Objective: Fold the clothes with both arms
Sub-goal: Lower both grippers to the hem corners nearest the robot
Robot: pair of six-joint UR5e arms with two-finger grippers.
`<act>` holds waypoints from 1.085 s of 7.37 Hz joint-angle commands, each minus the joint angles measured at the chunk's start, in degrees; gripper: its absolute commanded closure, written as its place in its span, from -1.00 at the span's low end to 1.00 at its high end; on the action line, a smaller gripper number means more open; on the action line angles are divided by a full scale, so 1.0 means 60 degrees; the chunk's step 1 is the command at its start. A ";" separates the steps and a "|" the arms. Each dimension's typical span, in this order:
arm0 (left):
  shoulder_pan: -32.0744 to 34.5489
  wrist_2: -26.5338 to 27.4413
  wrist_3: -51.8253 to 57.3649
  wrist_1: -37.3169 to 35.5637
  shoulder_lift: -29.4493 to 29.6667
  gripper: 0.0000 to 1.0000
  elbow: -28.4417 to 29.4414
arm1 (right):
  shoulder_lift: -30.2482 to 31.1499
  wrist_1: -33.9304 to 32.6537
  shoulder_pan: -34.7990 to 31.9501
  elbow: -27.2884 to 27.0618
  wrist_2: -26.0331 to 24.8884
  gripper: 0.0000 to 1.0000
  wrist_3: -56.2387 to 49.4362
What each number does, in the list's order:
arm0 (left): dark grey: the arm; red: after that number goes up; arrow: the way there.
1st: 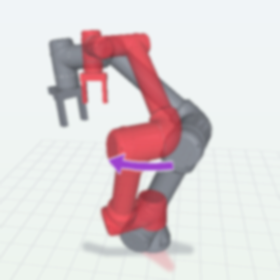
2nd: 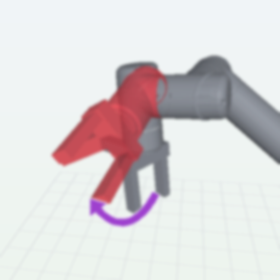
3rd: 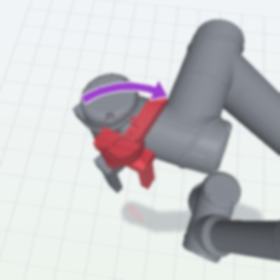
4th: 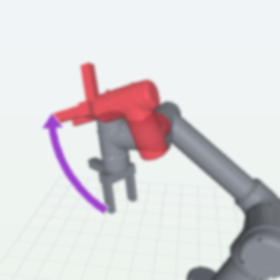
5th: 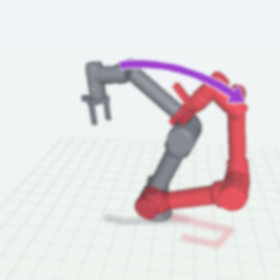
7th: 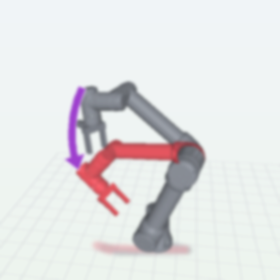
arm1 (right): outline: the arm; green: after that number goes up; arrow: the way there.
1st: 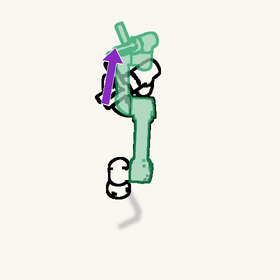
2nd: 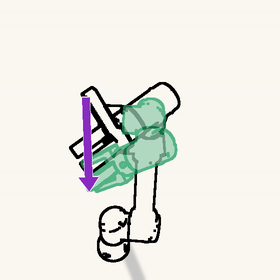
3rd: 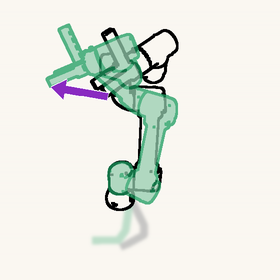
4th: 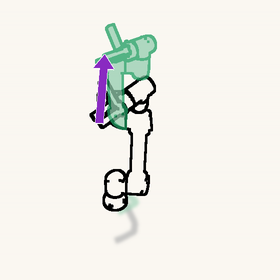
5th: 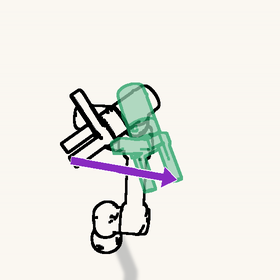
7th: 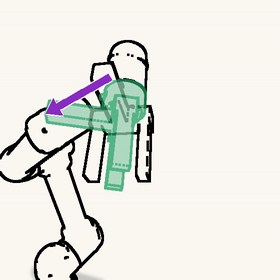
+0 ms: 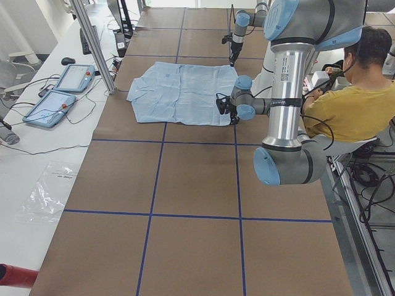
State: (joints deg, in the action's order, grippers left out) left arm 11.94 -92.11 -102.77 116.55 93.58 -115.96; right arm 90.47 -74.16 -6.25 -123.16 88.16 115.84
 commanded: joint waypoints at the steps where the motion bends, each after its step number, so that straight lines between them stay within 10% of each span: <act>1: -0.0012 -0.0029 -0.0011 -0.0016 -0.0011 -0.56 -0.0010 | -0.0019 -0.0003 0.0001 -0.0010 -0.0001 1.00 0.0000; 5: -0.0056 -0.0307 -0.0083 -0.0090 -0.0259 -0.56 -0.0025 | -0.0107 -0.0003 0.0016 -0.0010 -0.0001 1.00 0.0000; 8: -0.0246 -0.0352 -0.0610 -0.0090 -0.0260 0.31 -0.0025 | -0.0137 0.0012 0.0045 0.0020 -0.0001 1.00 0.0000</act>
State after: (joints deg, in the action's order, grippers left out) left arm 10.81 -94.15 -105.53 116.02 92.06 -116.10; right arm 89.70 -74.10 -6.06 -123.13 88.15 115.84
